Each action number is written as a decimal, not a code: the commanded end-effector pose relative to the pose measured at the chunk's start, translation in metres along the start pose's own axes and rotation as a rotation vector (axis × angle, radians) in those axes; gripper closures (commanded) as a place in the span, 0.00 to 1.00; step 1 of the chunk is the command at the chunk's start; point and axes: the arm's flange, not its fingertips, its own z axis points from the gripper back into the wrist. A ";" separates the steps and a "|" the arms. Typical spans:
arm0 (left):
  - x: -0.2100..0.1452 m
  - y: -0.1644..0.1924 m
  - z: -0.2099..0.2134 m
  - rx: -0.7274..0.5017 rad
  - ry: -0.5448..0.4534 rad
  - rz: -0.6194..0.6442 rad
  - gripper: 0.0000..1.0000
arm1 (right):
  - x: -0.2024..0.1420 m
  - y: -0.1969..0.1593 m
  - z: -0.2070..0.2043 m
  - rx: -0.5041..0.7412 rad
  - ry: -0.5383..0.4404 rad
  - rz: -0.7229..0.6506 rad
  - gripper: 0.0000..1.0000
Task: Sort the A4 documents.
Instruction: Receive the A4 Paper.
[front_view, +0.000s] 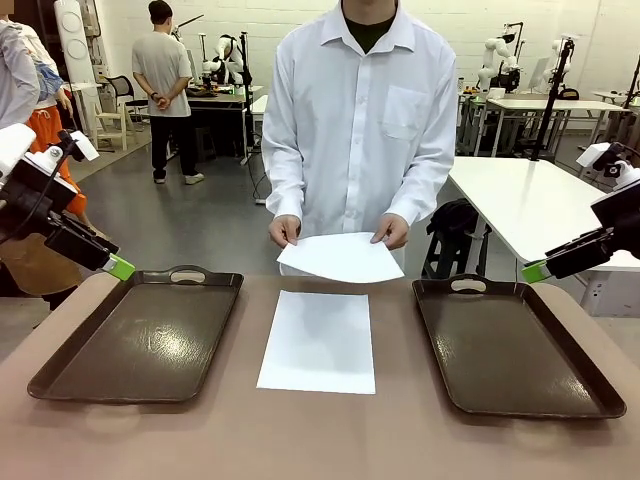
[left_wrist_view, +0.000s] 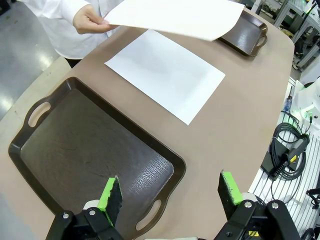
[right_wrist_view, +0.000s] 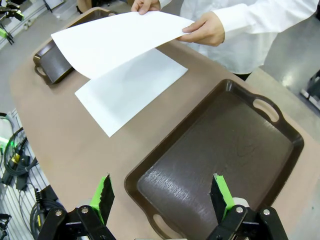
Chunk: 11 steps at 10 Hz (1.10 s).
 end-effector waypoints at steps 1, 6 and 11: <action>-0.001 0.001 -0.001 -0.011 -0.012 -0.013 0.00 | -0.001 -0.001 -0.003 0.017 -0.004 0.005 0.00; -0.001 0.001 -0.001 -0.011 -0.012 -0.013 0.00 | -0.001 -0.001 -0.003 0.017 -0.004 0.005 0.00; -0.001 0.001 -0.001 -0.011 -0.012 -0.013 0.00 | -0.001 -0.001 -0.003 0.017 -0.004 0.005 0.00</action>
